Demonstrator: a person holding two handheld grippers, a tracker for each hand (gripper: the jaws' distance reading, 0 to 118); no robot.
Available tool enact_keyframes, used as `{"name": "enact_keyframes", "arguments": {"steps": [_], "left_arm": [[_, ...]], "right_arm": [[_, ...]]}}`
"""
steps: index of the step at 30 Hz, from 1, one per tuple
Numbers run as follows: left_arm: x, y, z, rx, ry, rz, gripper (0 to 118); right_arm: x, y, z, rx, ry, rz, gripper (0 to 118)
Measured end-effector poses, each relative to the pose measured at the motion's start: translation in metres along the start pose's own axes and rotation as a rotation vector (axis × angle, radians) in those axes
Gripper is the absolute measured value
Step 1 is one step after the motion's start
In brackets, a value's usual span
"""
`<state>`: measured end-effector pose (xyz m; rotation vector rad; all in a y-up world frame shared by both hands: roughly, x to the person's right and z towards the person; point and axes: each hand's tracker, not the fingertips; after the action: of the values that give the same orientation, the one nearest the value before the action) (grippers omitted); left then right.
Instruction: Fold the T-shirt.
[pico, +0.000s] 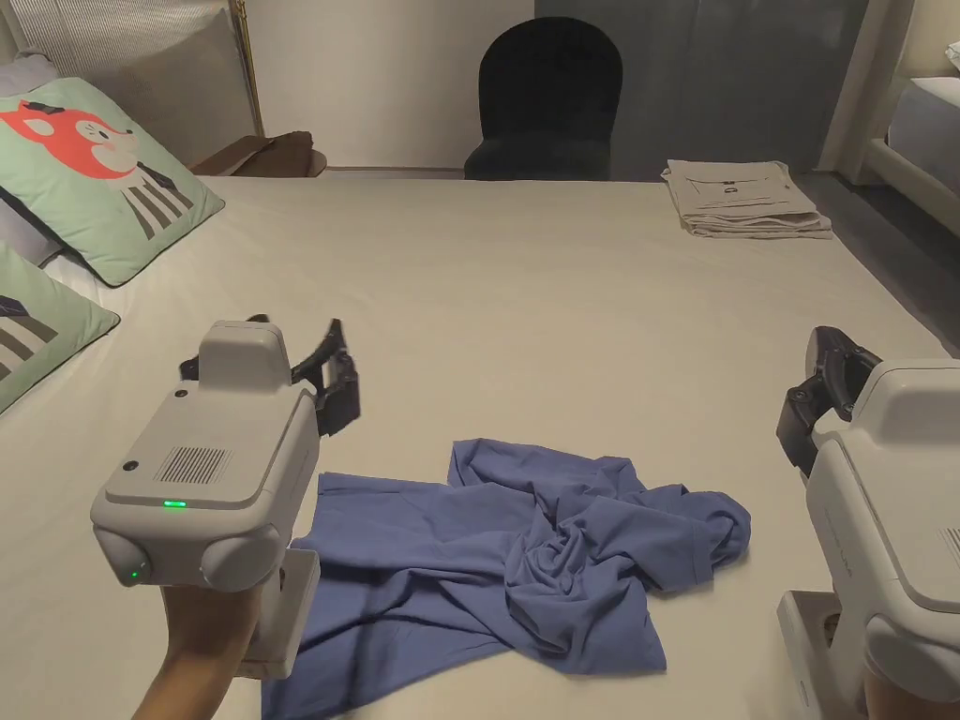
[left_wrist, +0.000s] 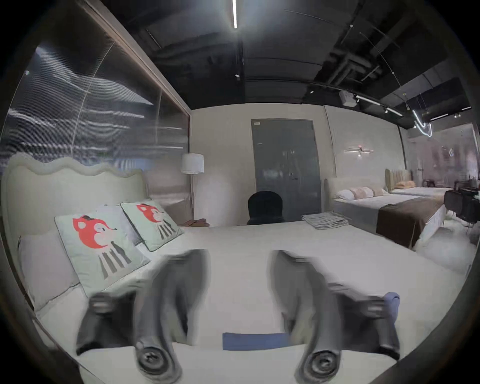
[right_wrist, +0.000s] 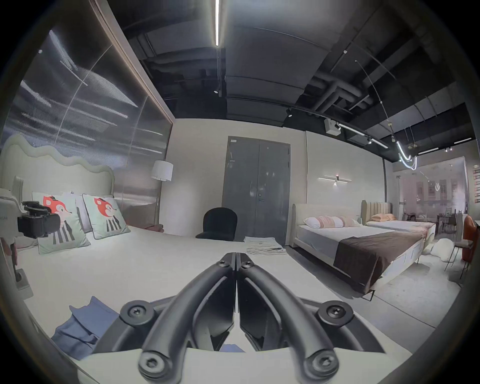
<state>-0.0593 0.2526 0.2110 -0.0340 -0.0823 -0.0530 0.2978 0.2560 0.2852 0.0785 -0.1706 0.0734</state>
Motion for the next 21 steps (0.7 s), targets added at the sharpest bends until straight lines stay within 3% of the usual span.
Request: {"name": "enact_keyframes", "arguments": {"steps": [1, 2, 9, 13, 17, 21], "left_arm": [[0.0, -0.001, -0.001, -0.01, 0.014, -0.012, 7], [-0.001, -0.001, -0.001, -0.013, 0.014, -0.017, 0], [-0.005, -0.003, -0.013, -0.101, -0.014, 0.012, 0], [-0.013, -0.008, -0.035, -0.28, -0.073, 0.047, 0], [-0.027, -0.02, -0.07, -0.48, -0.182, 0.192, 0], [-0.038, -0.044, -0.113, -0.635, -0.204, 0.204, 0]], "right_arm": [[-0.001, 0.0, -0.001, -0.001, 0.002, -0.002, 0], [-0.001, -0.001, -0.001, -0.002, 0.004, -0.004, 0], [-0.003, -0.001, -0.003, -0.007, 0.006, -0.003, 0], [-0.002, -0.005, -0.008, -0.016, 0.004, -0.001, 0], [-0.002, -0.011, -0.016, -0.035, 0.007, 0.002, 0], [-0.001, -0.019, -0.027, -0.057, 0.008, 0.001, 0]]}}
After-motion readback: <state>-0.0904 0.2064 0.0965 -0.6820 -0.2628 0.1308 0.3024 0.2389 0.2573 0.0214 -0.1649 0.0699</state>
